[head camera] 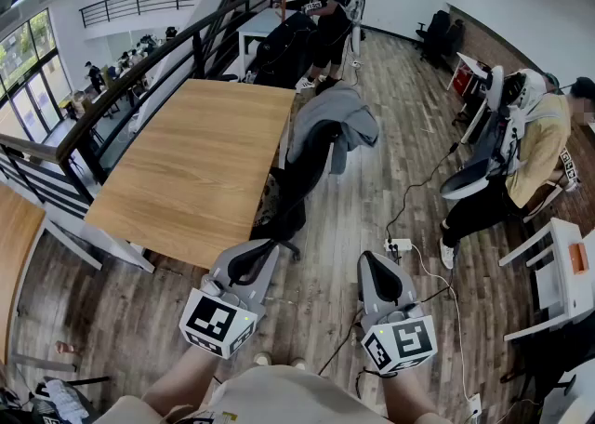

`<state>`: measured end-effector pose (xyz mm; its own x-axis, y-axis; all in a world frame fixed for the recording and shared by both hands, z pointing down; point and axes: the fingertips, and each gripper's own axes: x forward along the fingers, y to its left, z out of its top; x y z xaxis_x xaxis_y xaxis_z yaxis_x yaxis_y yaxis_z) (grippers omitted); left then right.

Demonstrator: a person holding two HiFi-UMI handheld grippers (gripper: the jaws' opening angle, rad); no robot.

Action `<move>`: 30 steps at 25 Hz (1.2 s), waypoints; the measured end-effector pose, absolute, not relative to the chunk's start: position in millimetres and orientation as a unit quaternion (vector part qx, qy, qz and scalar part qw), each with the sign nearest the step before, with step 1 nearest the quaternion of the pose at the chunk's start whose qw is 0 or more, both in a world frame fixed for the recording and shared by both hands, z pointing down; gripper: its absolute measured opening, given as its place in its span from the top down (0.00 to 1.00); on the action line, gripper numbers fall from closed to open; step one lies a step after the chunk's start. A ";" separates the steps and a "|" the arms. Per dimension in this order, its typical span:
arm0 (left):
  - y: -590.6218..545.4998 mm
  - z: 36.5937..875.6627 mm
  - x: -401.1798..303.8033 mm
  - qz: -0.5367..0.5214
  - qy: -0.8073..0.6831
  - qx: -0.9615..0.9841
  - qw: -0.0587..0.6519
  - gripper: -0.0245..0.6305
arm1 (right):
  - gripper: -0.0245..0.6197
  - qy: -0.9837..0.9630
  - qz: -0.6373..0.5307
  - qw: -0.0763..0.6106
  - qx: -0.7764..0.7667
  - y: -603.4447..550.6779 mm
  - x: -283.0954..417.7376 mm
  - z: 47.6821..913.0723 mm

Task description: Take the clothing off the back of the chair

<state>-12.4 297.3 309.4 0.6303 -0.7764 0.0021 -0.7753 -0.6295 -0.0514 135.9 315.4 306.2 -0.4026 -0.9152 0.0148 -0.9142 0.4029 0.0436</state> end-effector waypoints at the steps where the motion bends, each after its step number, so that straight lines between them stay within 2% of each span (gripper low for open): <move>1: 295.3 310.8 -13.4 -0.014 0.429 -0.903 0.022 0.96 | 0.96 -0.837 -0.013 0.018 0.547 313.8 134.3 307.3; 30: 284.8 328.1 9.3 -0.038 0.414 -0.909 0.003 0.96 | 0.96 -0.825 0.008 0.012 0.565 298.0 159.1 324.2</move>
<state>9.3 284.8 328.1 0.6539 -0.7536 0.0675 -0.7531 -0.6568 -0.0373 159.1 298.0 324.2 -0.3609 -0.9322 0.0282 -0.9325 0.3611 0.0000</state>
